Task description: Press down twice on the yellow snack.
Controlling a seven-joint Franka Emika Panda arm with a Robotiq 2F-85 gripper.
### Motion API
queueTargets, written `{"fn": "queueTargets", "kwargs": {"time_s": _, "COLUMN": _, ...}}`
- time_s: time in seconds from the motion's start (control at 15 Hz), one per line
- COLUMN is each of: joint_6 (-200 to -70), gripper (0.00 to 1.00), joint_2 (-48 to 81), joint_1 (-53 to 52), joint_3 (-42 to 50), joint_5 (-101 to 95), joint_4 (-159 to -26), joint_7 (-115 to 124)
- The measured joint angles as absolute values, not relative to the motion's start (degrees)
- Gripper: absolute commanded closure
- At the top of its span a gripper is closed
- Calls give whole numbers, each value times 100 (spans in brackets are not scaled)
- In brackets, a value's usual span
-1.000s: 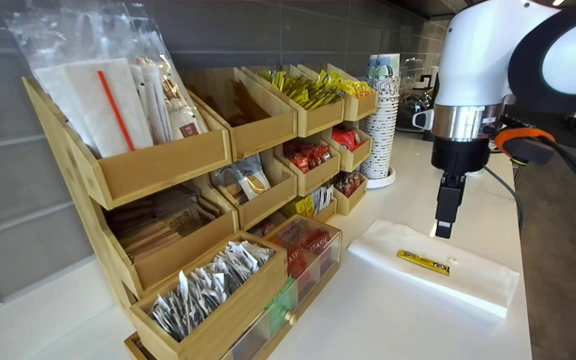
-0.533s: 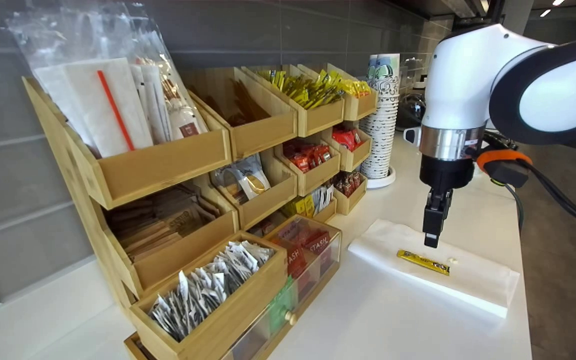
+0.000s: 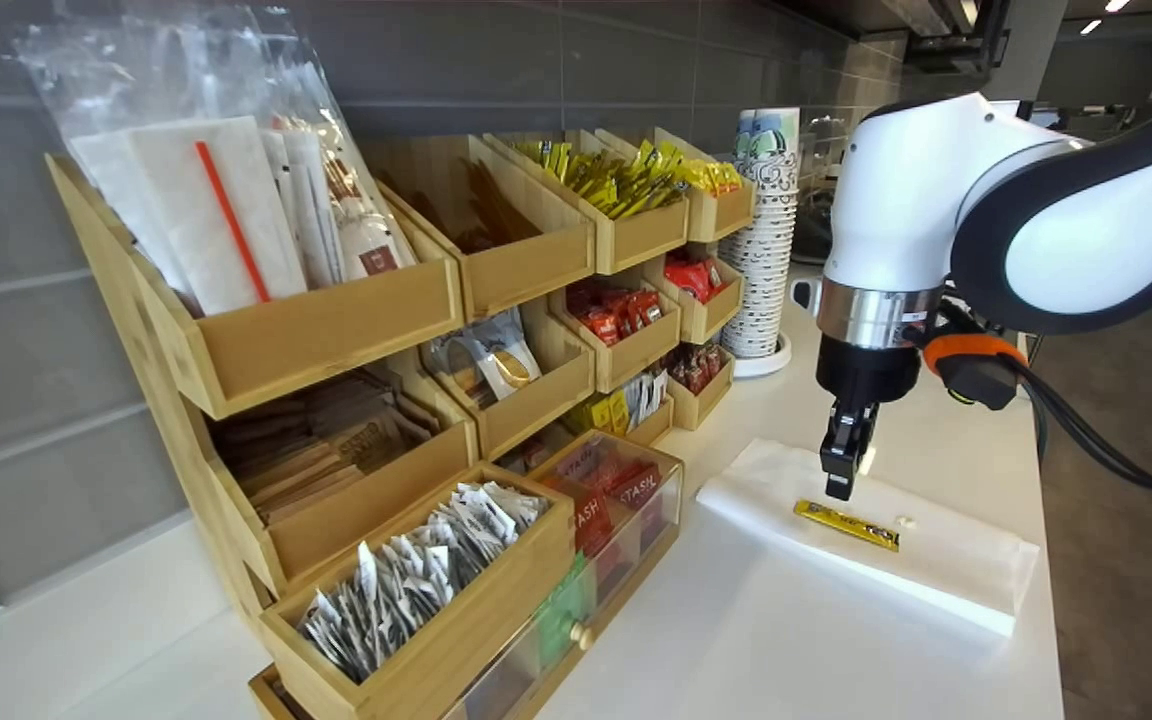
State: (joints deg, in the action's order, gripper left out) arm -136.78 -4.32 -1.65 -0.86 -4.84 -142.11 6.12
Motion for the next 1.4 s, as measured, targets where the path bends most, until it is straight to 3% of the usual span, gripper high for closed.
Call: {"fn": "queueTargets", "kwargs": {"time_s": 1.4, "joint_6": -14123, "gripper": 100, "joint_2": -71, "joint_1": -159, "joint_3": -69, "joint_5": -614, "joint_4": -14249, "joint_7": 1087}}
